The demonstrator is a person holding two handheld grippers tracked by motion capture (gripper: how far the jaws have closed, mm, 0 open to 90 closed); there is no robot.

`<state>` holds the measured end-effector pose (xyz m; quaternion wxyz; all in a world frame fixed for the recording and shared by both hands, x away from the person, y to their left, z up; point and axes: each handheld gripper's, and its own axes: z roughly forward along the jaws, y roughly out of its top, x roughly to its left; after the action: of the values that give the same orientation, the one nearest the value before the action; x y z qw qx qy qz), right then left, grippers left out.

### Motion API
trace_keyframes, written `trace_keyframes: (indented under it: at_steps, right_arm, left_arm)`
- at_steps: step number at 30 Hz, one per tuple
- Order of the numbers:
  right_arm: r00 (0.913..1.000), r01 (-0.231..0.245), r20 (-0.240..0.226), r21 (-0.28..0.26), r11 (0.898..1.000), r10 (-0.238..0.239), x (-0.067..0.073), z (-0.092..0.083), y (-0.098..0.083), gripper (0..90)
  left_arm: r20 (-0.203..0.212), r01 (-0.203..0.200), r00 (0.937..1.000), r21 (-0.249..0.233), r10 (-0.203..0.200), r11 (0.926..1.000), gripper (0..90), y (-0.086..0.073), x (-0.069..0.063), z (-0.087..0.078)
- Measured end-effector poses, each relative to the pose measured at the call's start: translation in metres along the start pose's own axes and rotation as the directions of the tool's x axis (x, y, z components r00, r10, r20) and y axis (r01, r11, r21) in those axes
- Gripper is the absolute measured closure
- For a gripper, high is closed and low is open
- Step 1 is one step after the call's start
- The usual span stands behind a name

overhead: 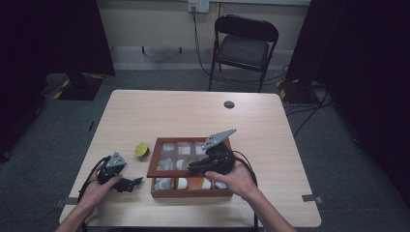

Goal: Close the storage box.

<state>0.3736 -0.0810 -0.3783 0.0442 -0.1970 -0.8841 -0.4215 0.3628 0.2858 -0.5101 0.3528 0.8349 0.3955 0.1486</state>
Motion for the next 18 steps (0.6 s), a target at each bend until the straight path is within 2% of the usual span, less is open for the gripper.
trace_keyframes:
  at_steps: [18]
  right_arm:
    - [1.0000,0.000,-0.005,0.033,0.999,0.000,0.002,0.010,-0.012,81.7]
  left_arm:
    - [0.003,-0.002,1.0000,-0.001,0.002,1.0000,0.0,0.000,0.000,0.000]
